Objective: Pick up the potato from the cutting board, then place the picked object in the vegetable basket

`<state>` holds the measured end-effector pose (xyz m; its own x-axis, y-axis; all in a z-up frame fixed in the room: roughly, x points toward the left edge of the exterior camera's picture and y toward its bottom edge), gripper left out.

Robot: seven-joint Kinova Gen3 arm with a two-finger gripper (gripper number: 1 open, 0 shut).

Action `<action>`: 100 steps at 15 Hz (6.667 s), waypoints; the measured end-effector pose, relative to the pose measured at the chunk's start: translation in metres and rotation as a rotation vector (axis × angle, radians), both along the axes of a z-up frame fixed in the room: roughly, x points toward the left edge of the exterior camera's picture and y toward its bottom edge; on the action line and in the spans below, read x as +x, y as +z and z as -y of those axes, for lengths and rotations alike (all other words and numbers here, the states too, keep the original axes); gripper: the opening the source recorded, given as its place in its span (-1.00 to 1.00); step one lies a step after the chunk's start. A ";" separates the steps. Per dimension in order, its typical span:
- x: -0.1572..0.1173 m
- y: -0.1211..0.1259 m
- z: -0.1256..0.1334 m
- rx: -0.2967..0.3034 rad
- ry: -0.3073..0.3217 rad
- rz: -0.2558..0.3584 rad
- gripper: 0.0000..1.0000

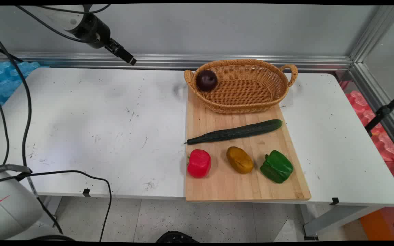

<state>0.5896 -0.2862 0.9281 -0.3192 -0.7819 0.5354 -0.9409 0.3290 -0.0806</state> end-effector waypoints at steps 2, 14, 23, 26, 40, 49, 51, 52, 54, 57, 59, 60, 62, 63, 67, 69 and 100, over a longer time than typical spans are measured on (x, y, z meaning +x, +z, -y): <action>-0.005 0.000 -0.002 0.005 -0.058 -0.003 1.00; -0.088 0.019 -0.019 0.025 -0.572 -0.043 1.00; -0.168 0.018 -0.021 0.013 -0.994 -0.044 1.00; -0.192 0.012 -0.016 0.000 -1.106 -0.035 1.00; -0.296 -0.063 0.036 0.003 -1.521 0.044 1.00; -0.347 -0.113 0.058 0.056 -1.635 0.061 1.00; -0.354 -0.121 0.060 0.068 -1.651 0.065 1.00; -0.356 -0.124 0.062 0.074 -1.658 0.067 1.00; -0.360 -0.128 0.063 0.080 -1.668 0.071 1.00; -0.364 -0.132 0.066 0.089 -1.680 0.075 -1.00; -0.367 -0.133 0.068 0.093 -1.691 0.078 -1.00; -0.367 -0.132 0.069 0.095 -1.695 0.080 -1.00; -0.368 -0.130 0.070 0.098 -1.704 0.082 -1.00; -0.368 -0.128 0.070 0.098 -1.710 0.083 -1.00; -0.366 -0.105 0.072 0.082 -1.713 0.091 -1.00; -0.364 -0.087 0.074 0.064 -1.694 0.090 -1.00; -0.261 -0.011 0.230 -0.076 -0.527 -0.001 -1.00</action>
<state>0.3288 -0.5165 0.9175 -0.6577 -0.4747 0.5849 -0.6499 0.7501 -0.1220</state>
